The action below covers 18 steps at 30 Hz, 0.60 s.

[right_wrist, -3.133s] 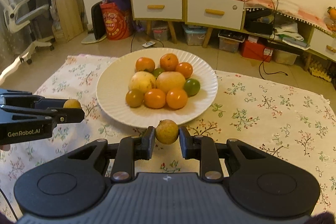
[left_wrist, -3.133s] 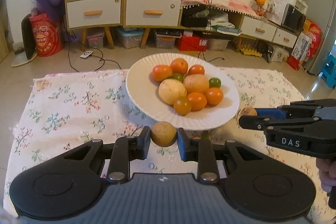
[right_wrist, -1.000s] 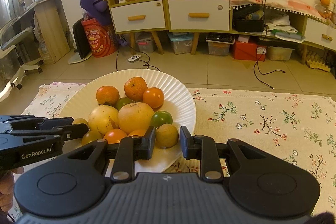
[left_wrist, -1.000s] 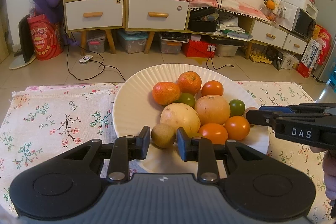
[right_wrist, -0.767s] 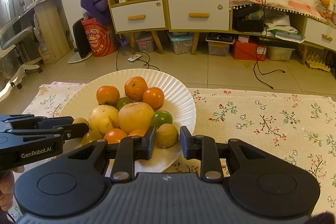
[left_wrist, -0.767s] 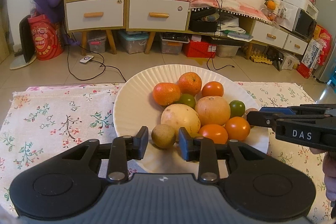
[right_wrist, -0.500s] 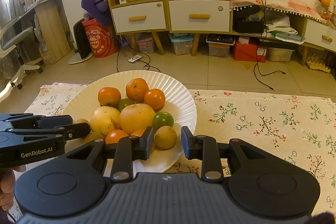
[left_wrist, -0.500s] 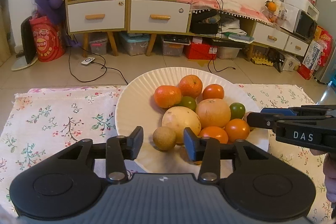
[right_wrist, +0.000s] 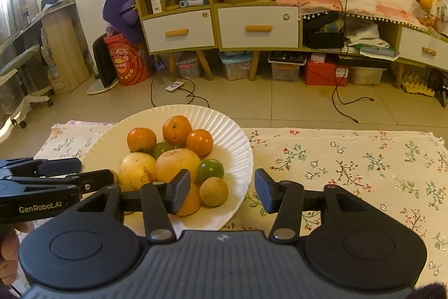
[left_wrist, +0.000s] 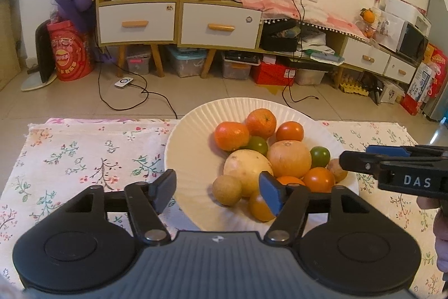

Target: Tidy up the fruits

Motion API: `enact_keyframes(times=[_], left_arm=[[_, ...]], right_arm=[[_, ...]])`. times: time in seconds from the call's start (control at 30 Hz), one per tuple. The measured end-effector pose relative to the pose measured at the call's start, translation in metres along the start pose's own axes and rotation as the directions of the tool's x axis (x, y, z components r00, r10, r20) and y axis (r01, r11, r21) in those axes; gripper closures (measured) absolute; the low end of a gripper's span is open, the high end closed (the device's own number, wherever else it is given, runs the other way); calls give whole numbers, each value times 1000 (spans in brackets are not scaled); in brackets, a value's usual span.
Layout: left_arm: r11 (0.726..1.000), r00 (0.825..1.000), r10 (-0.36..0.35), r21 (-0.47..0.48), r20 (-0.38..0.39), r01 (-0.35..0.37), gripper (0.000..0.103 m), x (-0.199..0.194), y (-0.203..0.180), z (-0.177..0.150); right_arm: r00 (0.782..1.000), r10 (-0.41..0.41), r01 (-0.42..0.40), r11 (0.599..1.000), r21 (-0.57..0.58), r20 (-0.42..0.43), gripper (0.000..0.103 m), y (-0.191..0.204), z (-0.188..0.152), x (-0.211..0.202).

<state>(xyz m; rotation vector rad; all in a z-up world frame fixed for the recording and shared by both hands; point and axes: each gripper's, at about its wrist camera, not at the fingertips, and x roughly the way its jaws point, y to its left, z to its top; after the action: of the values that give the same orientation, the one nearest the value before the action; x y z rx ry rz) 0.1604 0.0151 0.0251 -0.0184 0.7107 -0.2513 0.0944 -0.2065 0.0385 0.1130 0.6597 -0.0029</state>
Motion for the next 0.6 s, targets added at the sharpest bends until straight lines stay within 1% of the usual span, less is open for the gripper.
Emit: enact_keyframes(times=[0.07,0.2,0.37,0.43,0.6], left_arm=[[1000,1000,6,-10,-1,-6,52,-1,2,1],[999,1000,22,-25,3,-22,41,-5,7,1],[999,999,37,-25,2,-37,33,-13,12,2],[998,999,51,-24,-3,-51,28,-16,14,2],[997,997,79,-16,-20,-80,24,-23,19,-2]], right_arm=[[1000,-4,4,1000,6,1,50,-2,0,-1],[1000,-23,23,1000,12,3,43,-5,0,-5],[999,-49,49,998,25,4,34,-10,0,-12],[998,-59,59,998,31,5,30,-13,0,-16],[997,-78,78,996,39,0,23,-20,-2,-26]])
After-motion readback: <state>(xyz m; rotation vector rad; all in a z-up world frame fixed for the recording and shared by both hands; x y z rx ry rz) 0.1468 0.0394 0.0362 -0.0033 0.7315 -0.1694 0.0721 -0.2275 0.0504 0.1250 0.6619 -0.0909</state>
